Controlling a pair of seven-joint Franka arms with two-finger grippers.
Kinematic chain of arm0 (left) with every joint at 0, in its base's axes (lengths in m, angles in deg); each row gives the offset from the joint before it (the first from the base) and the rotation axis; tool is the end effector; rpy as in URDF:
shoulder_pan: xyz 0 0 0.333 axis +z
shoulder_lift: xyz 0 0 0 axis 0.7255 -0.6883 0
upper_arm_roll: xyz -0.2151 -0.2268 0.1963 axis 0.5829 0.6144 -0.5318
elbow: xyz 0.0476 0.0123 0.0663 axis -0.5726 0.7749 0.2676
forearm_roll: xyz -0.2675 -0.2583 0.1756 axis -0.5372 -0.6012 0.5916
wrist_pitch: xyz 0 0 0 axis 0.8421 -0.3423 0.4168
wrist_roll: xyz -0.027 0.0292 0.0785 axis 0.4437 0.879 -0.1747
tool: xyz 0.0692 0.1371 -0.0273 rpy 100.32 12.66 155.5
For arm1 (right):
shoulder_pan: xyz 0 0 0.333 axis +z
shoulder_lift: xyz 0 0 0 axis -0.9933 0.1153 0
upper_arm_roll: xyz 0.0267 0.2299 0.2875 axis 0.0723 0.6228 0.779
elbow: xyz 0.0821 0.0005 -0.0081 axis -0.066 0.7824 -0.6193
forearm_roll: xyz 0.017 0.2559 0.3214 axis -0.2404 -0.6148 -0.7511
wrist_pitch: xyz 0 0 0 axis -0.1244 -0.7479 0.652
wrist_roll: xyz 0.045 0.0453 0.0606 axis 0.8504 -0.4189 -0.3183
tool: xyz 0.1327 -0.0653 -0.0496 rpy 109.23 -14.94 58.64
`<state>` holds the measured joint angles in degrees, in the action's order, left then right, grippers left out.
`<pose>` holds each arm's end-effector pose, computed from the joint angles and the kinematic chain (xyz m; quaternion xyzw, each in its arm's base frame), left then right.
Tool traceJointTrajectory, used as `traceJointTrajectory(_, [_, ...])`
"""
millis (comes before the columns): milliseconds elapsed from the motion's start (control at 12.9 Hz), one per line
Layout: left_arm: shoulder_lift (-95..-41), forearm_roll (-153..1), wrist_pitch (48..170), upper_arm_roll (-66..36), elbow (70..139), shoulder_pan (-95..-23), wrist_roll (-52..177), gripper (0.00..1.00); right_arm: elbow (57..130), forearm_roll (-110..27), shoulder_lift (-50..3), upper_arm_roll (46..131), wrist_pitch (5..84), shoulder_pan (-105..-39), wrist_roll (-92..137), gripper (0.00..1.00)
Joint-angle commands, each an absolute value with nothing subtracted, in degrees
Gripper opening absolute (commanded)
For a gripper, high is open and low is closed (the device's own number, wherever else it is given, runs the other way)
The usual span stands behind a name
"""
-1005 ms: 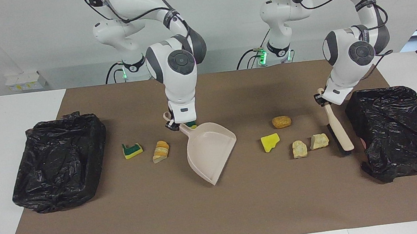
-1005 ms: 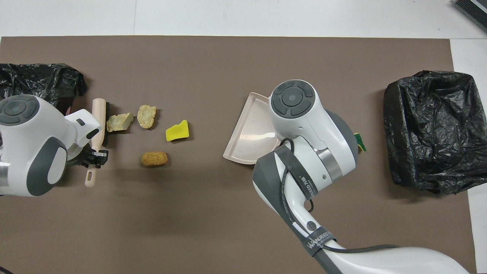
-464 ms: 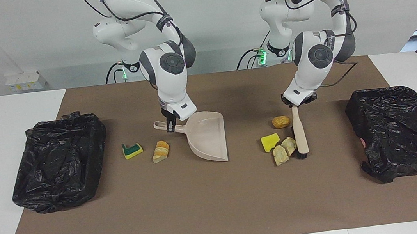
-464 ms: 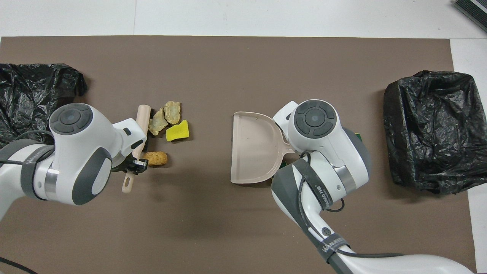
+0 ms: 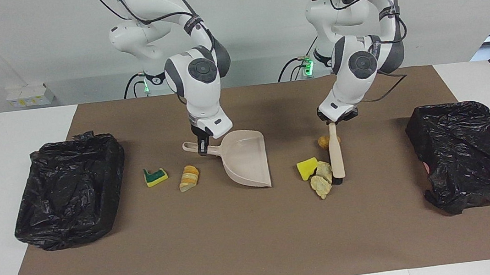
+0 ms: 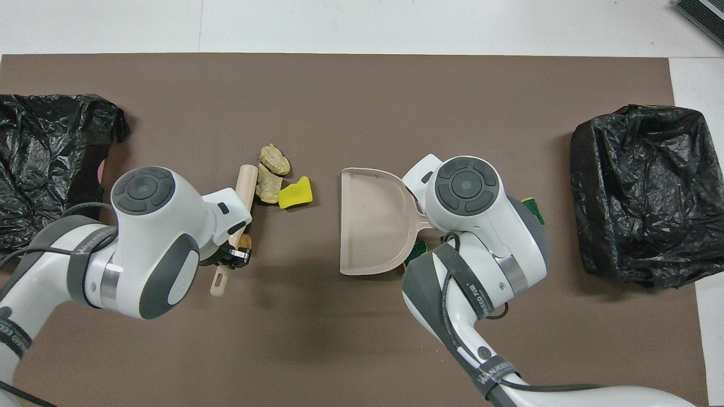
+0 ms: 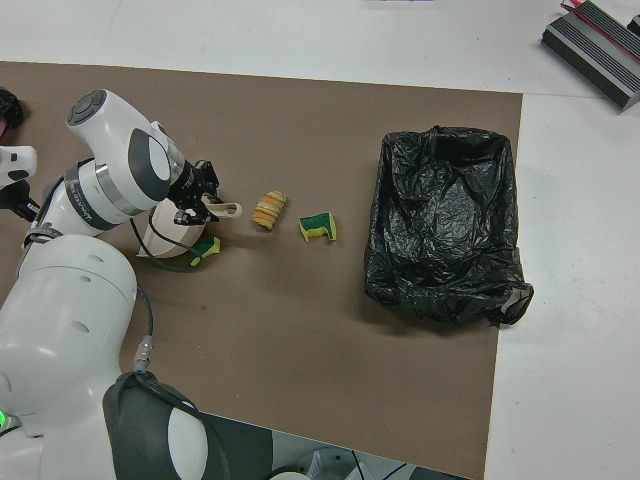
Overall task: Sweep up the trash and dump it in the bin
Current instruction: 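Sweep the bread and sponge into the dustpan with the left gripper's brush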
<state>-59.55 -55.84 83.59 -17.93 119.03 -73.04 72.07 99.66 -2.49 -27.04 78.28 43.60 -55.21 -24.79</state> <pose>0.4626 -0.2472 0.3650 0.9806 -0.1612 -0.1114 0.0096 0.5654 0.2529 0.3777 0.7333 0.6749 -0.0575 0.0589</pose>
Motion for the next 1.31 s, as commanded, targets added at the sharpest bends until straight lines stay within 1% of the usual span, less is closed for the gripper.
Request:
traceJointTrajectory(0, [-56.65, -57.98, 85.09, -18.95, 121.48, -79.01, 69.92, 0.00, 101.83, -2.12, -27.93, 78.67, 46.25, -55.43, -26.54, 0.00])
traceJointTrajectory(232, [-56.56, -61.48, 86.14, -18.86, 121.30, -83.06, 67.19, 0.00, 102.79, -2.21, -27.66, 78.67, 47.83, -54.38, -26.28, 0.00])
traceJointTrajectory(541, [-56.82, -62.55, 86.32, -18.51, 119.11, -87.28, 61.14, 0.00, 103.06, -2.21, -27.93, 78.67, 46.78, -54.38, -25.76, 0.00])
traceJointTrajectory(773, [-55.77, -62.64, 84.83, -18.07, 116.83, -86.85, 59.62, 0.00, 103.06, -2.21, -28.10, 78.67, 44.42, -54.64, -25.93, 0.00])
traceJointTrajectory(1005, [-51.30, -63.17, 79.22, -19.03, 116.21, -86.50, 58.48, 0.00, 102.71, -2.21, -28.19, 78.67, 41.70, -54.55, -26.55, 0.00])
traceJointTrajectory(1082, [-50.33, -63.25, 76.68, -19.12, 116.29, -85.80, 57.09, 0.00, 102.45, -2.21, -28.28, 78.67, 40.29, -54.38, -26.55, 0.00])
traceJointTrajectory(1237, [-50.05, -63.17, 73.59, -19.30, 117.08, -82.03, 52.96, 0.00, 102.18, -2.03, -28.37, 78.67, 39.14, -54.20, -27.07, 0.00])
